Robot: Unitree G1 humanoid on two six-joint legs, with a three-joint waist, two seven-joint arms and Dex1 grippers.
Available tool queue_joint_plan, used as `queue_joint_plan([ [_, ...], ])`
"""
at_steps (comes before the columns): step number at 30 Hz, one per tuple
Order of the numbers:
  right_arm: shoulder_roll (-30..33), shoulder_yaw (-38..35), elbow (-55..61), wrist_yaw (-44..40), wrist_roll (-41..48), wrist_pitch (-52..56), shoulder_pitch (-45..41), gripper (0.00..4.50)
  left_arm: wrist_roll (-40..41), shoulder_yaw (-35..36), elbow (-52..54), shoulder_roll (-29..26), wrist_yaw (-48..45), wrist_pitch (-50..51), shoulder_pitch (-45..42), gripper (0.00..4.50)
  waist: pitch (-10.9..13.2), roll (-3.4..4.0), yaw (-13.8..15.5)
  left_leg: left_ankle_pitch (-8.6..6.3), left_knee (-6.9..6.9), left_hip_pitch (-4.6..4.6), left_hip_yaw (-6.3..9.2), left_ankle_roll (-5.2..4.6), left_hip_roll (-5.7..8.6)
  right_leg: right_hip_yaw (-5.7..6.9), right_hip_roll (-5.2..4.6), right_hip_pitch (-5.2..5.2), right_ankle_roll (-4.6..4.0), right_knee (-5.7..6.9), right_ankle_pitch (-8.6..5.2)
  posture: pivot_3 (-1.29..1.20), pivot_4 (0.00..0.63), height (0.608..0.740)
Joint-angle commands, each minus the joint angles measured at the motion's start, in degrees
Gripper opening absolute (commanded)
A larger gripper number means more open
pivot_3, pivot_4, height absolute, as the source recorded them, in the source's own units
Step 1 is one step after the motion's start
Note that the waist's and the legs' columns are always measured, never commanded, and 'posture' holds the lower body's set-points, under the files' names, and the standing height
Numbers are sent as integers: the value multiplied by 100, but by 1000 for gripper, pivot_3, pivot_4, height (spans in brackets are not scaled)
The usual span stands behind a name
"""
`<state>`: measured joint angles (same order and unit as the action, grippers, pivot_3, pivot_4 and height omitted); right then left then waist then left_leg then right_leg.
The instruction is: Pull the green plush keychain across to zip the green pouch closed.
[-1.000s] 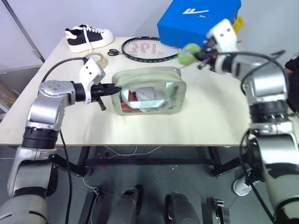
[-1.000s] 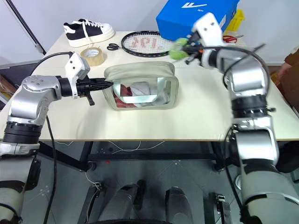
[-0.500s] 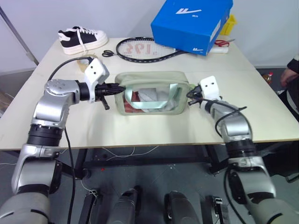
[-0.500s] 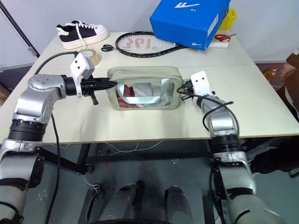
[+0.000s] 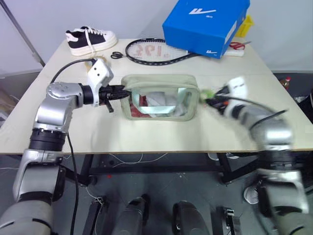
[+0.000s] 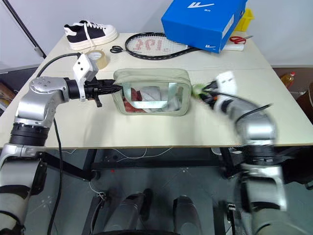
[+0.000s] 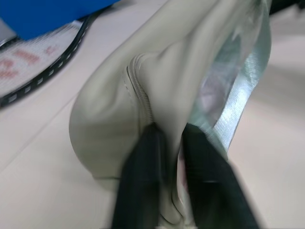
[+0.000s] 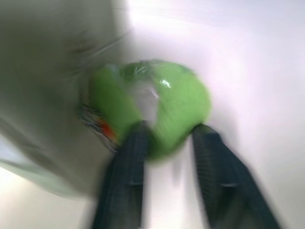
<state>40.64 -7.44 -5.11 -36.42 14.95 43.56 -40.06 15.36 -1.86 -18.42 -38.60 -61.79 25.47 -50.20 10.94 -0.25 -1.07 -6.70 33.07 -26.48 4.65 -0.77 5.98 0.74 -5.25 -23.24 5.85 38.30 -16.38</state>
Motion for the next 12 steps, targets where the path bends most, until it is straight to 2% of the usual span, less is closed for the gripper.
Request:
queue_joint_plan([
  [1, 678, 120, 763, -1194, 542, 255, -230, 3684, 340, 336, -83, -173, -262, 286, -386, 2719, -2, -5, -13, 0, 0, 1, 1, 0, -6, 0, -2, 2, 0, -1, 0, 0, 150, 740],
  [3, 965, 163, 1031, -1550, 798, 507, -257, 4500, 430, 370, -168, -266, -448, 427, -447, 3690, -5, -10, -39, -2, -1, 4, 1, 0, -19, 1, 0, 9, -2, -7, -1, 0, 150, 740],
  [4, 1036, 132, 1129, -1632, 935, 671, -309, 4500, 446, 373, -206, -324, -529, 436, -455, 4261, -5, -10, -54, -3, -1, 7, 0, -1, -24, 0, 2, 13, -2, -12, -1, 0, 150, 740],
  [5, 1110, 91, 1259, -1737, 1101, 838, -339, 4500, 449, 381, -250, -379, -585, 438, -460, 4431, -5, -9, -71, -4, 0, 7, 0, -1, -24, 0, 1, 13, -3, -13, -1, 0, 150, 740],
  [12, 1261, -57, 1978, -1680, 1666, 1549, -245, 4500, 312, 320, -400, -606, -648, 243, -388, 4431, -5, -9, -72, -5, 2, -7, 0, -2, -22, -1, -8, 0, -3, -16, 0, 0, 150, 740],
])
